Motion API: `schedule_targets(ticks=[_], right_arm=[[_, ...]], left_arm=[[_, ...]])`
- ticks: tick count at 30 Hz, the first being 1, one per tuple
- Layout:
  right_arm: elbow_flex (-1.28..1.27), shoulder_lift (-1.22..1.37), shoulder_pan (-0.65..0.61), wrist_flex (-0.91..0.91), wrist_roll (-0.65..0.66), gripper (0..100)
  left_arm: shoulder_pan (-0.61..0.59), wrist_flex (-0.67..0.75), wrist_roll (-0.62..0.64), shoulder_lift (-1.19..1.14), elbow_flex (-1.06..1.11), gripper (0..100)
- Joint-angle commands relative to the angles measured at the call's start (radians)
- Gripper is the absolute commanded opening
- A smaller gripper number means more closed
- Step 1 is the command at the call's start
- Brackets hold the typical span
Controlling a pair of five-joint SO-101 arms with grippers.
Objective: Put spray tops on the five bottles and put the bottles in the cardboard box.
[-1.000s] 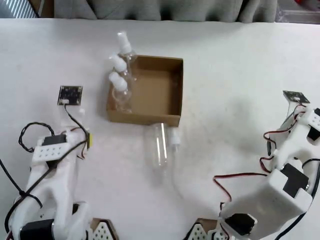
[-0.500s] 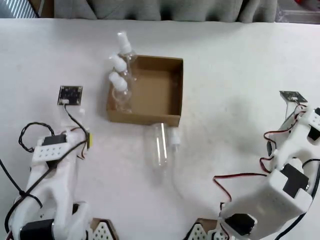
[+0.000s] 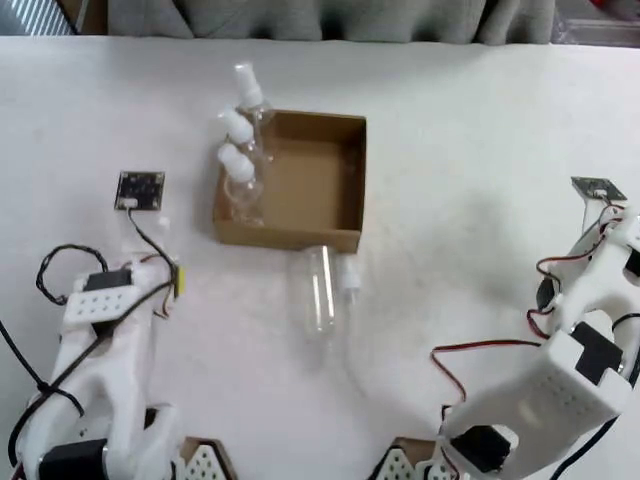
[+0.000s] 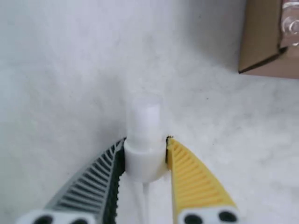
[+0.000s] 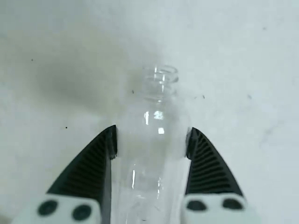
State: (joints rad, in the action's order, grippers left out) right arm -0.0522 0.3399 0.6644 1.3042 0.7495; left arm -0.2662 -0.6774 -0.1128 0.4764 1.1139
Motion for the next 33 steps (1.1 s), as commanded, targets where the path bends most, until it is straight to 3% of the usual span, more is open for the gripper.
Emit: schedule_targets(ticks=[1,12,26,29,33], right_arm=[[0.071,-0.053,-0.004,0.081,0.006,1.6],[0.153,-0.340,-0.036,0.275,-0.003,1.7],[-0.089,-0.651,-0.188,0.274,-0.008,1.7],[-0.091,-0.728,-0.266,0.237,-0.141,1.8],[-0.157,-0.819,-0.355,0.136,-0.431,1.8]], left_arm=[[0.016,0.018,-0.012,0.033,-0.012,2],[0.016,0.020,-0.012,0.033,-0.012,2],[0.012,0.015,-0.012,0.039,-0.008,2],[0.010,0.014,-0.012,0.039,-0.008,2],[0.010,0.012,-0.012,0.039,-0.006,2]])
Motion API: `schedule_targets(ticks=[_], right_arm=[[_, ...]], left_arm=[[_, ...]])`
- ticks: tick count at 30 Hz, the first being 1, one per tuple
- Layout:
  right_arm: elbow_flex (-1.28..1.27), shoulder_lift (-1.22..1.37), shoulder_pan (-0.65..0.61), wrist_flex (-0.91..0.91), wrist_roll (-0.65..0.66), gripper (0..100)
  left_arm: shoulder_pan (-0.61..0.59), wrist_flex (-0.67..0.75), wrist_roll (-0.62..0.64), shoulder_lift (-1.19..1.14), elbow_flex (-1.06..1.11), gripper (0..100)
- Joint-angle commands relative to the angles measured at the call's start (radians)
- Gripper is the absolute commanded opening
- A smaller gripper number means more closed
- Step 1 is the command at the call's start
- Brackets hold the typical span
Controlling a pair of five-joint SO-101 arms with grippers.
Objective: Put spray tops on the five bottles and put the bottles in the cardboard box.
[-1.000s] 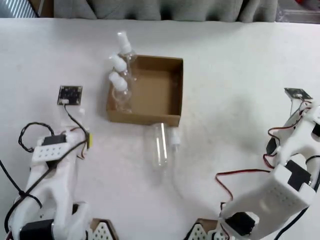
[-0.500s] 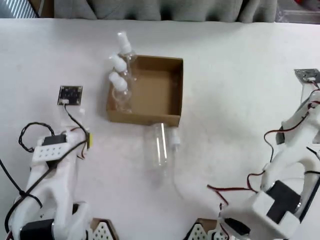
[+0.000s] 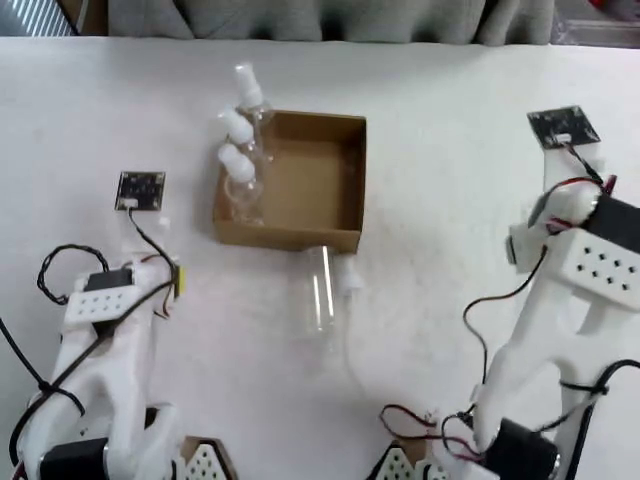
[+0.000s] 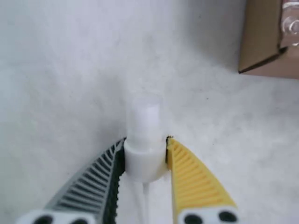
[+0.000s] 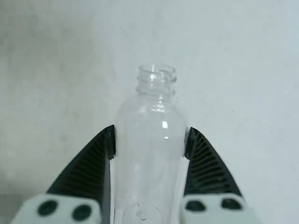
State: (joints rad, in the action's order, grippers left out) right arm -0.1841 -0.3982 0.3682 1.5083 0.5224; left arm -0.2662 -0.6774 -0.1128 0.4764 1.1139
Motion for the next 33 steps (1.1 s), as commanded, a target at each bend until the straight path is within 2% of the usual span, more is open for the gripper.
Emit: schedule_targets(ticks=[1,4,6,11,15,27,33], right_arm=[[-0.058,-0.101,-0.082,-0.108,-0.284,1.8],[-0.186,-0.145,-0.150,-0.266,-0.493,1.8],[-0.276,-0.170,-0.186,-0.404,-0.563,1.7],[-0.502,-0.254,-0.226,-0.789,-0.606,1.6],[-0.658,-0.377,-0.249,-1.013,-0.601,1.6],[-0.890,-0.774,-0.398,-1.317,-0.603,1.5],[-1.036,-1.001,-0.464,-1.353,-0.601,1.5]], left_arm=[[0.010,0.012,-0.012,0.039,-0.006,2],[0.010,0.012,-0.012,0.039,-0.006,2],[0.010,0.012,-0.012,0.039,-0.006,2],[0.008,0.012,-0.012,0.039,-0.006,2],[0.008,0.012,-0.012,0.039,-0.006,2],[0.008,0.011,-0.012,0.039,-0.005,2],[0.008,0.011,-0.012,0.039,-0.005,2]])
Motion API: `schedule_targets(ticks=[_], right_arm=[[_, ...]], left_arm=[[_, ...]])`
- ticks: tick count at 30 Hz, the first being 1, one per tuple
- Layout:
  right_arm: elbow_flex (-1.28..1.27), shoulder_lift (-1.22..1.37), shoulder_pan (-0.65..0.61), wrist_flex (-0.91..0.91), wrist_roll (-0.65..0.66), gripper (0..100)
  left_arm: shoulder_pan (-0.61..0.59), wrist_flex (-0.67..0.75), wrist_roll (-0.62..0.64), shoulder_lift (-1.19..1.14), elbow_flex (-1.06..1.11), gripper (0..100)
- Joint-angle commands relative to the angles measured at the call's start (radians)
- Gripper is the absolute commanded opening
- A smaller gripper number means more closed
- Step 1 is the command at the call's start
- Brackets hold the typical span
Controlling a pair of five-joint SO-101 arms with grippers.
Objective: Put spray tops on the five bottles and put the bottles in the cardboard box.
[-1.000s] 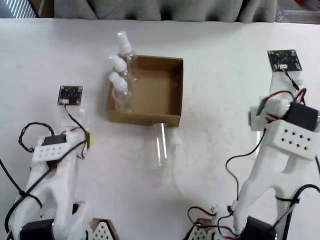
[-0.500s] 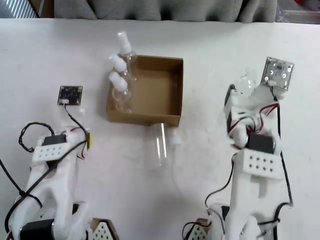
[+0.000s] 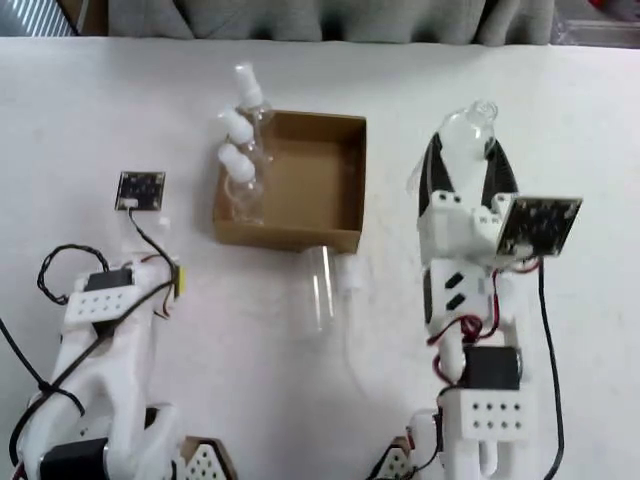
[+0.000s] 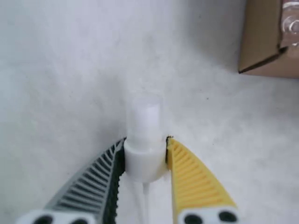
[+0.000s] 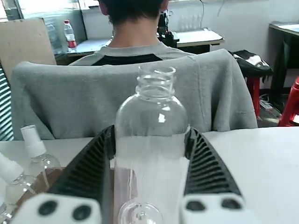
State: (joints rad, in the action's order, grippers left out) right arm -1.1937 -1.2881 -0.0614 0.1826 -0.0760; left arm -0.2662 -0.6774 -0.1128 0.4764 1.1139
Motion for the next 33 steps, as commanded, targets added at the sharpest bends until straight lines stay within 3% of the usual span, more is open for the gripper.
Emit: schedule_targets(ticks=[1,5,10,21,28,33], right_arm=[[-0.052,-0.157,-0.051,-0.025,-0.003,1.5],[-0.157,-0.341,-0.113,0.007,-0.002,1.5],[-0.203,-0.522,-0.260,0.196,-0.002,1.5],[-0.226,-0.504,-0.641,0.352,-0.006,1.5],[-0.316,-0.515,-0.753,0.364,-0.012,1.5],[-0.379,-0.515,-0.845,0.364,-0.012,1.5]], left_arm=[[0.008,0.011,-0.012,0.039,-0.005,2],[0.008,0.011,-0.012,0.039,-0.005,2],[-0.022,-0.002,-0.011,0.041,-0.015,2],[-0.051,-0.249,-0.011,0.051,-0.241,2],[-0.044,-0.433,-0.006,0.334,-0.382,2],[-0.036,-0.382,-0.003,0.607,-0.414,2]])
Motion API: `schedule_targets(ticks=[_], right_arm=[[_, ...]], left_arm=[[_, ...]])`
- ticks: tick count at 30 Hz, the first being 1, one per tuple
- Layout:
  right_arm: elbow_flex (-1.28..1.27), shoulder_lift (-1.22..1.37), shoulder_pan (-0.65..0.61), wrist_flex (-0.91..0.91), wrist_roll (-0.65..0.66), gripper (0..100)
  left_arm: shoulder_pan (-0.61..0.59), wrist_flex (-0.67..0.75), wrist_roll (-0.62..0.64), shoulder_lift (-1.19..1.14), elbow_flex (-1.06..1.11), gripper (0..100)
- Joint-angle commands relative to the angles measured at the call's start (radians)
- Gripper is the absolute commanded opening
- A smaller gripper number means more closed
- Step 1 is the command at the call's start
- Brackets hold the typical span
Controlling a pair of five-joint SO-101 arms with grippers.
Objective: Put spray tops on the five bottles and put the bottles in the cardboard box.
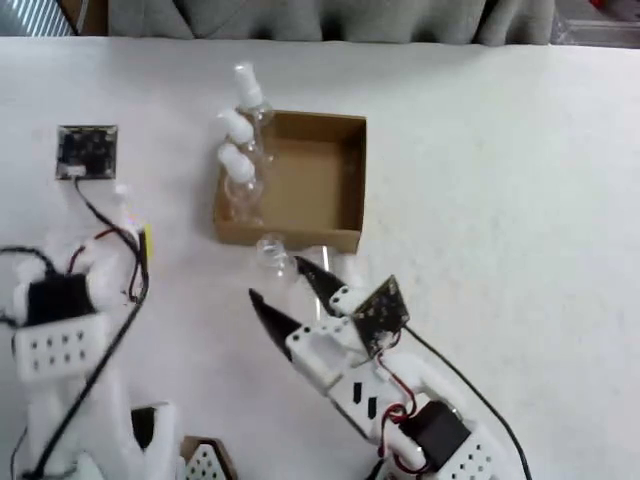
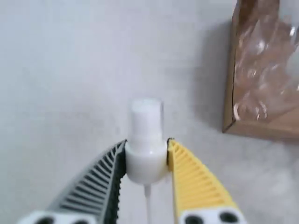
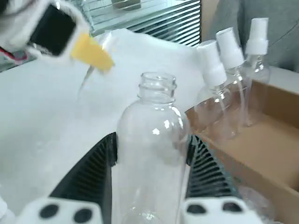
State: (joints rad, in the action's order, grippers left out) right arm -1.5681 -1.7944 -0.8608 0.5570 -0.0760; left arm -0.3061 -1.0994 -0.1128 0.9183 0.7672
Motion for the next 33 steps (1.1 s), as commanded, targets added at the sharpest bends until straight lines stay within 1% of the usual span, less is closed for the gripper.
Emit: schedule_targets(ticks=[1,6,8,12,15,19,21,25,27,31,33], right_arm=[[-0.015,-0.008,-0.064,-0.012,-0.012,1.5],[-0.028,-0.008,-0.114,-0.012,-0.014,1.5],[-0.028,-0.008,-0.114,-0.012,-0.014,1.5],[-0.031,-0.008,-0.107,-0.008,-0.014,1.5],[-0.031,-0.008,-0.073,-0.010,-0.014,1.5],[-0.055,-0.008,-0.045,-0.010,-0.077,1.5],[-0.058,-0.008,-0.045,-0.012,-0.083,1.5],[-0.060,-0.008,-0.041,-0.025,-0.084,1.5],[-0.063,-0.008,-0.013,-0.042,-0.087,1.5],[-0.107,-0.008,0.041,-0.099,-0.083,1.5],[-0.123,-0.008,0.056,-0.122,-0.081,1.5]], left_arm=[[0.021,0.072,-0.003,0.209,-0.068,2],[0.128,0.233,0.014,0.354,-0.048,2],[0.159,0.282,0.100,0.372,-0.048,2],[0.173,0.382,0.342,0.374,-0.055,2],[0.211,0.422,0.456,0.374,-0.052,2],[0.295,0.439,0.520,0.377,-0.057,2],[0.340,0.437,0.560,0.378,-0.057,2],[0.390,0.433,0.629,0.378,-0.057,2],[0.412,0.427,0.634,0.380,-0.057,2],[0.461,0.345,0.632,0.381,-0.075,2],[0.487,0.333,0.631,0.381,-0.075,2]])
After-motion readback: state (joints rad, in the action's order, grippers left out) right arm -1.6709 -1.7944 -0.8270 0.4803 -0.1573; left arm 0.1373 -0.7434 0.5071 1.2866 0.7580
